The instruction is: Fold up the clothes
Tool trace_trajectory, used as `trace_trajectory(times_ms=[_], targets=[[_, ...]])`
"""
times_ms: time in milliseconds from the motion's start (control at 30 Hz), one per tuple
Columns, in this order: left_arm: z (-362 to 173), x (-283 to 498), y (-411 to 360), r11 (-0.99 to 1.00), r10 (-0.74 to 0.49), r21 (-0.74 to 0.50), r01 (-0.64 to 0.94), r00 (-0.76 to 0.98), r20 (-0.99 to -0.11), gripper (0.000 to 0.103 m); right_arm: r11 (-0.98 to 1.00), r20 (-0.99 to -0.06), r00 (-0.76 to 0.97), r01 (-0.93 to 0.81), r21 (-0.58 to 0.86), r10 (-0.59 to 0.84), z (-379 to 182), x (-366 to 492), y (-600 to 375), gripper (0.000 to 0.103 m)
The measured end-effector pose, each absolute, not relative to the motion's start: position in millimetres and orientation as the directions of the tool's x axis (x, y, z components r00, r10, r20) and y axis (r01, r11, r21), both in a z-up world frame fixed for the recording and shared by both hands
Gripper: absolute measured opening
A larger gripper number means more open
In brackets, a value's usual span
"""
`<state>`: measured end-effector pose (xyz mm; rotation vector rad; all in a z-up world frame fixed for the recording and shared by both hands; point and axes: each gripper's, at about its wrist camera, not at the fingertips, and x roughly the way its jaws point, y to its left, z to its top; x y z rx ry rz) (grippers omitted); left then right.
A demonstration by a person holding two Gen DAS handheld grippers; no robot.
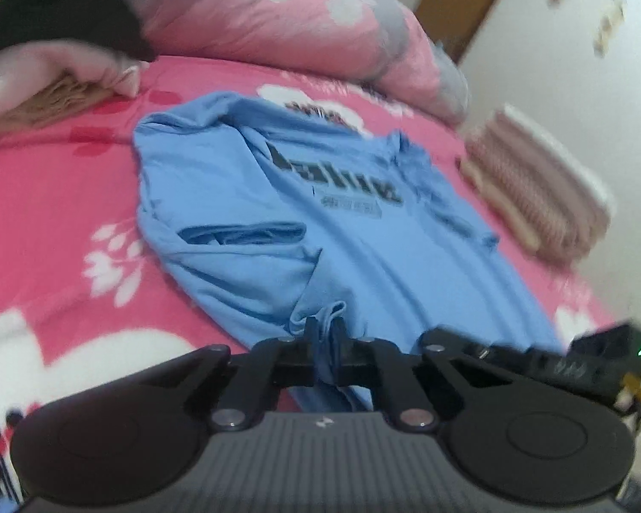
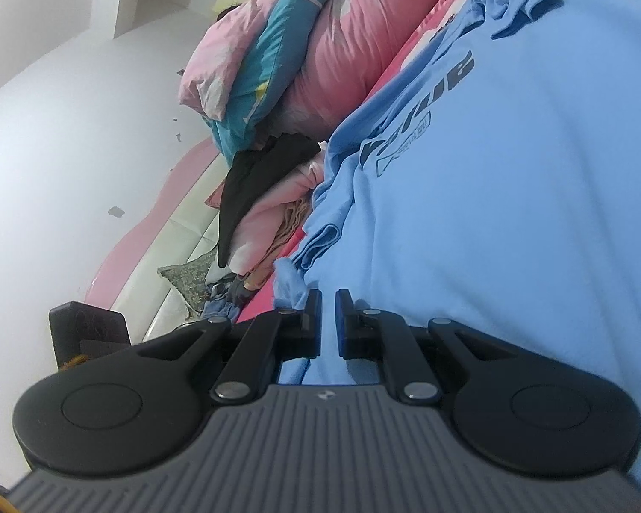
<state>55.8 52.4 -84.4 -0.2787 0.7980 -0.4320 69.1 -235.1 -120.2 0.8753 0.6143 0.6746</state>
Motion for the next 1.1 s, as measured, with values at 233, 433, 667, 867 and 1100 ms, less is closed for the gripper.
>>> trace_trajectory(times_ms=[233, 433, 667, 867, 1100], targets=[[-51, -11, 96, 0.867, -0.455, -0.45, 0.212, 0.705, -0.544, 0.005, 0.486, -0.217, 0.639, -0.281, 0.827, 0.738, -119, 67, -234, 0.005], [-67, -82, 137, 0.863, -0.368, -0.505, 0.027, 0.72, -0.589, 0.005, 0.506, -0.229, 0.642, -0.286, 0.813, 0.731, -119, 65, -232, 0.005], [-109, -115, 173, 0.807, -0.334, -0.579, -0.119, 0.716, -0.613, 0.02, 0.563, -0.277, 0.646, -0.288, 0.775, 0.711, -115, 64, -224, 0.005], [-89, -101, 165, 0.841, -0.364, -0.541, 0.008, 0.747, -0.557, 0.069, 0.578, -0.296, 0.644, -0.282, 0.766, 0.706, -113, 64, -222, 0.005], [-87, -66, 145, 0.892, -0.365, -0.448, 0.055, 0.672, -0.644, 0.086, 0.653, -0.345, 0.676, -0.267, 0.709, 0.651, -85, 40, -227, 0.026]])
